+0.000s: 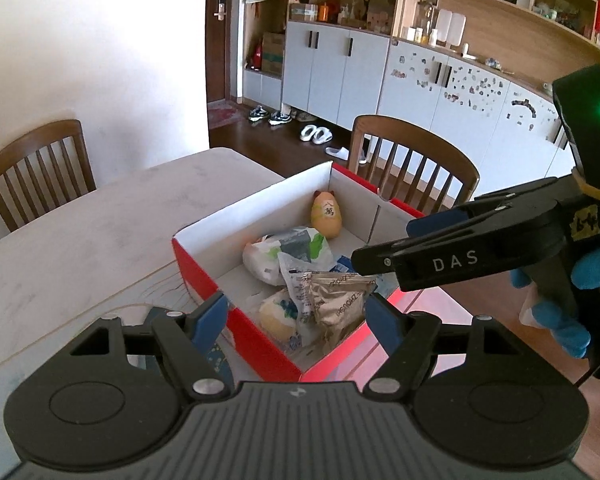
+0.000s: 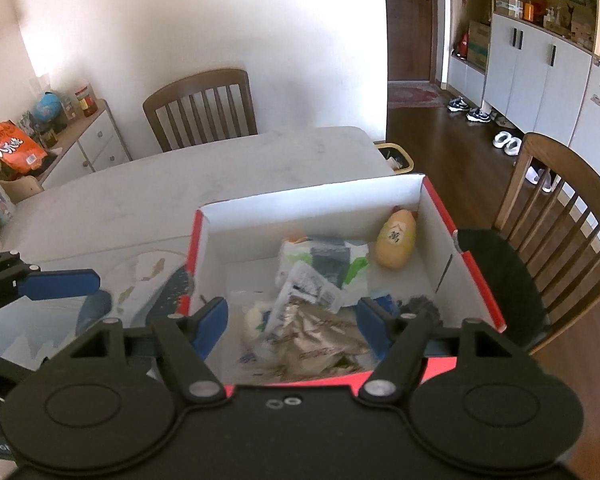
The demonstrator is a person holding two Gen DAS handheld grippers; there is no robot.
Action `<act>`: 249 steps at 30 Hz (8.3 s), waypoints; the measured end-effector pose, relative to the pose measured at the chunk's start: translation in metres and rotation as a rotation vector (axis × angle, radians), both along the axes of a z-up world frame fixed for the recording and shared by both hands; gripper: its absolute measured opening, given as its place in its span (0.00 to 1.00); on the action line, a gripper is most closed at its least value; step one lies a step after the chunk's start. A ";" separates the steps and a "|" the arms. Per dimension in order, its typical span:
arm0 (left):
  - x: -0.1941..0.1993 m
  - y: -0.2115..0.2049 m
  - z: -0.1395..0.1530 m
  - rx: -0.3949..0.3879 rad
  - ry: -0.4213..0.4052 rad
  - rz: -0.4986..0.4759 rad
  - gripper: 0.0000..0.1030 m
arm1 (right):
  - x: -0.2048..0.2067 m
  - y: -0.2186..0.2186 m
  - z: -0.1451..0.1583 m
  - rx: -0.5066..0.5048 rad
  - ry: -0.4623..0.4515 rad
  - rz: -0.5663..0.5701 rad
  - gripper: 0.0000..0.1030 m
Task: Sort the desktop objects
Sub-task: 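Withdraw both open tools from the red box back over the table, then move left tool to the black snack packet while right tool reaches the teal stick, then close left tool on the black packet while right tool closes on the teal stick, then carry the black packet with left tool while right tool carries the teal stick into the red box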
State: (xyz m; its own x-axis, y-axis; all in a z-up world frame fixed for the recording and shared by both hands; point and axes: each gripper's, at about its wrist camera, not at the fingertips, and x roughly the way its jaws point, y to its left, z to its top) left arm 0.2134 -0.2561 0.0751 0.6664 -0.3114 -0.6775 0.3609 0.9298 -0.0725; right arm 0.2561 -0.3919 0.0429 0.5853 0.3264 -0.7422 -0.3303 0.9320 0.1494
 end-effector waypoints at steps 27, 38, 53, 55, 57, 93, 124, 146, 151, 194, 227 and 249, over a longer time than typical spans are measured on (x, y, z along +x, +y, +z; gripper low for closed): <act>-0.074 0.098 0.000 -0.041 -0.027 0.031 0.96 | -0.087 0.080 0.010 0.070 -0.071 0.009 0.89; -0.095 0.145 -0.009 -0.050 -0.037 0.094 0.98 | -0.110 0.117 0.006 0.078 -0.098 0.025 0.94; -0.123 0.207 -0.035 -0.047 -0.025 0.210 0.98 | -0.132 0.166 -0.011 0.061 -0.119 0.063 0.95; -0.126 0.215 -0.041 -0.043 -0.019 0.234 0.98 | -0.134 0.170 -0.015 0.058 -0.116 0.066 0.95; -0.131 0.224 -0.047 -0.047 -0.018 0.253 0.98 | -0.135 0.174 -0.018 0.055 -0.115 0.069 0.95; -0.108 0.213 -0.161 0.019 0.058 0.351 0.98 | -0.102 0.223 -0.128 -0.045 0.029 0.192 0.73; -0.102 0.217 -0.182 0.087 0.009 0.397 0.60 | -0.096 0.259 -0.149 -0.161 -0.002 0.343 0.13; -0.104 0.214 -0.158 0.052 -0.011 0.393 0.52 | -0.106 0.239 -0.123 -0.100 -0.033 0.270 0.12; -0.104 0.205 -0.142 0.038 -0.028 0.373 0.52 | -0.108 0.229 -0.106 -0.086 -0.053 0.245 0.12; -0.090 0.135 -0.102 0.012 0.005 0.223 0.52 | -0.133 0.104 -0.081 -0.110 0.002 0.079 0.10; -0.115 0.140 -0.129 0.024 0.060 0.144 0.52 | -0.201 0.115 -0.149 -0.135 0.127 0.051 0.49; -0.112 0.127 -0.120 0.021 0.051 0.127 0.52 | -0.193 0.123 -0.131 -0.152 0.057 0.101 0.11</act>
